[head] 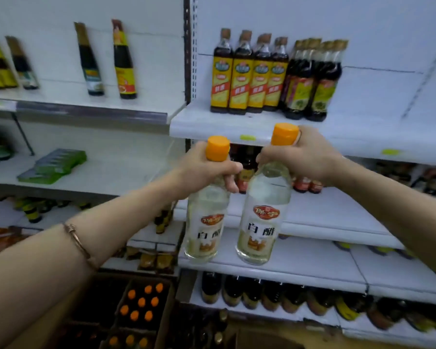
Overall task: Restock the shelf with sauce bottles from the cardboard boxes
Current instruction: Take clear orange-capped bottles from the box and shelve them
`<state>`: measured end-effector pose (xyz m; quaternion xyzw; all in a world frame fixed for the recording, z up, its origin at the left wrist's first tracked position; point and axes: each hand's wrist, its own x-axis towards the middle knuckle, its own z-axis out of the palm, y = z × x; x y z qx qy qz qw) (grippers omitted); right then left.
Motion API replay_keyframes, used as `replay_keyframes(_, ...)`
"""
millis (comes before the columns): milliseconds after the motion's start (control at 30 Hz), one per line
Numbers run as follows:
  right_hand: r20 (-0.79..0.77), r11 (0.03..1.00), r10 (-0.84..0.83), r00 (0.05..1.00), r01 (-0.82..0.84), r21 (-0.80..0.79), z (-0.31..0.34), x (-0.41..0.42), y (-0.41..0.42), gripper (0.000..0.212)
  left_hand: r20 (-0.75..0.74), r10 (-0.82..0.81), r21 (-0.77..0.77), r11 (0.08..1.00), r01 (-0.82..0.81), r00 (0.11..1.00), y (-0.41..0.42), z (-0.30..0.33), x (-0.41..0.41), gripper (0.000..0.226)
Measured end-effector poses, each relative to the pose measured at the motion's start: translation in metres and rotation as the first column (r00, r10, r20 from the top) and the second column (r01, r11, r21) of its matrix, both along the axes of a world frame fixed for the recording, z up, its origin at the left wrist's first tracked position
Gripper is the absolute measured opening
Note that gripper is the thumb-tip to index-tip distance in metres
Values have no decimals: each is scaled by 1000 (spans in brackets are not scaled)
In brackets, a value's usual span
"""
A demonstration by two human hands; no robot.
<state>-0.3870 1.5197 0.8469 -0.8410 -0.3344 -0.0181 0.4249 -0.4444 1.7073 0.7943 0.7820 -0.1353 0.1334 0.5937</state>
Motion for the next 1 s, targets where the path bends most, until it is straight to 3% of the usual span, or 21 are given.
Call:
replay_keyframes(67, 53, 999, -49, 997, 50, -6, 13, 7, -34, 38, -3, -64, 16, 998, 64, 998, -33, 15, 18, 27)
replay_keyframes(200, 65, 994, -111, 992, 111, 15, 36, 23, -99, 27, 8, -138, 32, 990, 138, 990, -100, 41, 48, 23)
replay_keyframes(533, 76, 980, -183, 980, 176, 89, 73, 75, -231, 25, 65, -171, 16, 985, 170, 983, -233, 80, 105, 27)
replay_keyframes(767, 102, 974, -209, 973, 198, 107, 106, 130, -266, 33, 53, -186, -43, 981, 188, 981, -277, 119, 164, 26)
replay_keyframes(1000, 140, 937, -294, 945, 257, 235, 142, 188, -280, 34, 108, -154, 51, 988, 149, 982, -286, 156, 229, 33)
